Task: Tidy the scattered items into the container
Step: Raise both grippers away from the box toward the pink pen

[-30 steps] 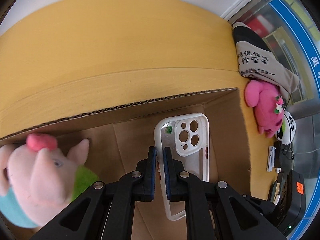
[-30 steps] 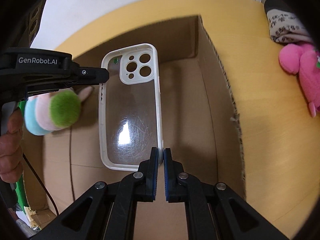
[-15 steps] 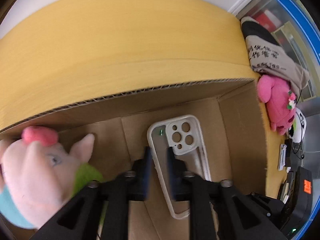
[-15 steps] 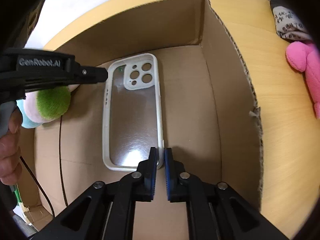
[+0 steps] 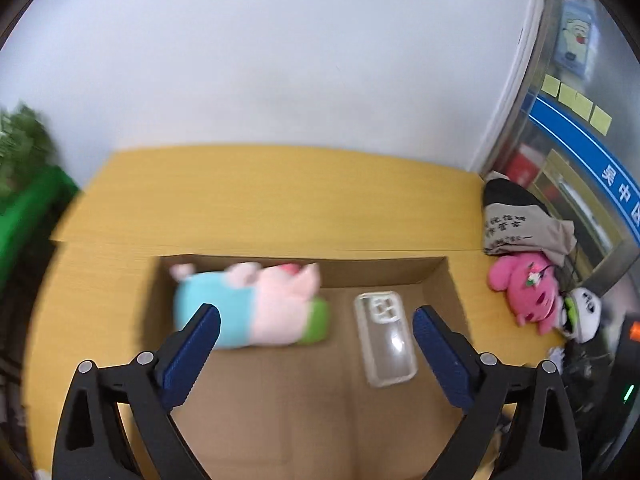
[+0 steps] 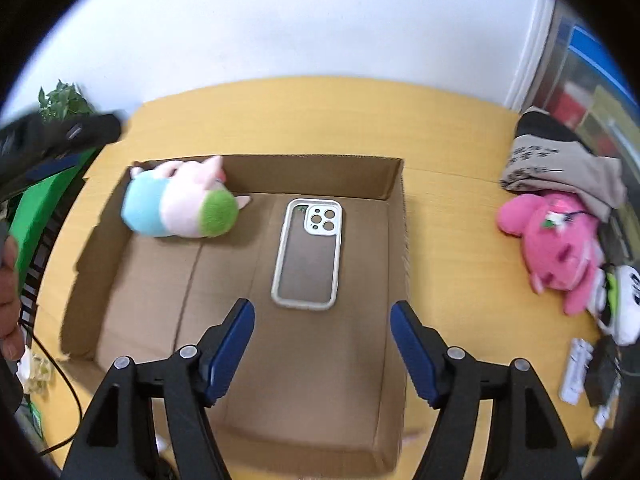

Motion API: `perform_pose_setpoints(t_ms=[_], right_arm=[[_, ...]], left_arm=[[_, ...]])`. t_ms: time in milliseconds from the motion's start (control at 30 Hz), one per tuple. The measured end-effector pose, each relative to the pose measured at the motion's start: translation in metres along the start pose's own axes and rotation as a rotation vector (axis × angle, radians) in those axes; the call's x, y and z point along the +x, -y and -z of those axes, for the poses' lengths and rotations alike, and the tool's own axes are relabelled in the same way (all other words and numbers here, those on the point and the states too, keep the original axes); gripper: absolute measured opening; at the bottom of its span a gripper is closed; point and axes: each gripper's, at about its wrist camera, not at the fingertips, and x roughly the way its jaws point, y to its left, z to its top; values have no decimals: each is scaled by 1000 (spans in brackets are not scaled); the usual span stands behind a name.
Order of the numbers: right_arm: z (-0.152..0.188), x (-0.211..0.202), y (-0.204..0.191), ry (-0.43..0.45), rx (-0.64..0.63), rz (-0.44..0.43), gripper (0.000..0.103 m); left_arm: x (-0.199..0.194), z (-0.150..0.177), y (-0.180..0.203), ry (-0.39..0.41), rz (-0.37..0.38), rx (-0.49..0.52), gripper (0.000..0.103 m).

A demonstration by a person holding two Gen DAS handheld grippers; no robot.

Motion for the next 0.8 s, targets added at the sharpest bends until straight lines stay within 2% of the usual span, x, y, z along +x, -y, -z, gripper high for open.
perform_pose_setpoints(t_ms=[133, 300, 533, 700, 800], right_arm=[[26, -45, -12, 28, 34, 36, 70], [60, -89, -25, 30, 40, 68, 70], [89, -144, -39, 76, 13, 105, 70], [102, -165, -32, 99, 22, 82, 71], [107, -176, -23, 116, 4, 83, 71]], left_arm=[[-62, 32, -21, 10, -52, -28, 99], [-119, 76, -21, 1, -58, -43, 99], [-164, 107, 5, 14, -31, 58, 99], [-187, 111, 22, 39, -22, 43, 99], [-195, 117, 37, 33, -43, 38, 99]])
